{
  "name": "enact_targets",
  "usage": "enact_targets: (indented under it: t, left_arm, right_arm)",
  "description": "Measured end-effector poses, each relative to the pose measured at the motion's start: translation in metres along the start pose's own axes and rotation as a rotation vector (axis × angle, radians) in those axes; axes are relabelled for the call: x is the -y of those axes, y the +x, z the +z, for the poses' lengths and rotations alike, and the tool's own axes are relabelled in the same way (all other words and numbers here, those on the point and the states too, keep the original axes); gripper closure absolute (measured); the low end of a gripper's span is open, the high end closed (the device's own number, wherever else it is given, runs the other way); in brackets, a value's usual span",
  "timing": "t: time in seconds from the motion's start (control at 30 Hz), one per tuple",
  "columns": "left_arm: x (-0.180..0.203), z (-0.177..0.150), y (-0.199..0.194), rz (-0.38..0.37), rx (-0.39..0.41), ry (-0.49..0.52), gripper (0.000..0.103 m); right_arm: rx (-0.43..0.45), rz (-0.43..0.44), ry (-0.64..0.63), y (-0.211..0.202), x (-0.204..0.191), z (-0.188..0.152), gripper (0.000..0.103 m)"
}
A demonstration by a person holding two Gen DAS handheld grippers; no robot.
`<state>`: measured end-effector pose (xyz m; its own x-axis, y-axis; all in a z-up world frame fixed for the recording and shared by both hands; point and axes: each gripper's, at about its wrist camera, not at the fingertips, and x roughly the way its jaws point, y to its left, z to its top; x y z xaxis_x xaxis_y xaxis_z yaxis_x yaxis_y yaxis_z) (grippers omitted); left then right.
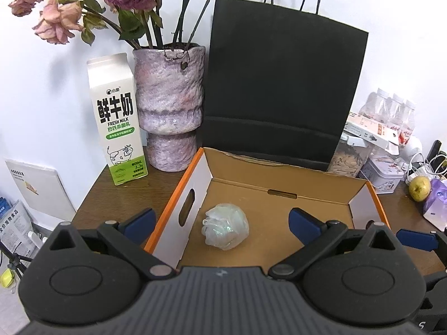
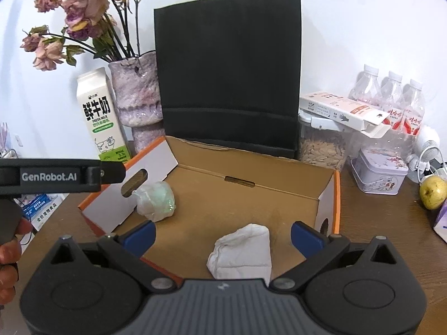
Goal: Organize objects
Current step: 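Withdraw both tools from the box back toward the remaining items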
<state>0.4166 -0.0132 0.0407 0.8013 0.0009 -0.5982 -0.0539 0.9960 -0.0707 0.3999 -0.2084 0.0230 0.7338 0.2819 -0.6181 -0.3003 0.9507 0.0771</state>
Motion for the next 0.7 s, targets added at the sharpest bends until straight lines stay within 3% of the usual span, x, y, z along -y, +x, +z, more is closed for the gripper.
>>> enact_targets:
  t: [0.7]
  left_arm:
    - [0.008, -0.036, -0.076, -0.016, 0.034, 0.019, 0.0]
  right_arm:
    - [0.04, 0.004, -0.031, -0.073, -0.014, -0.035, 0.0]
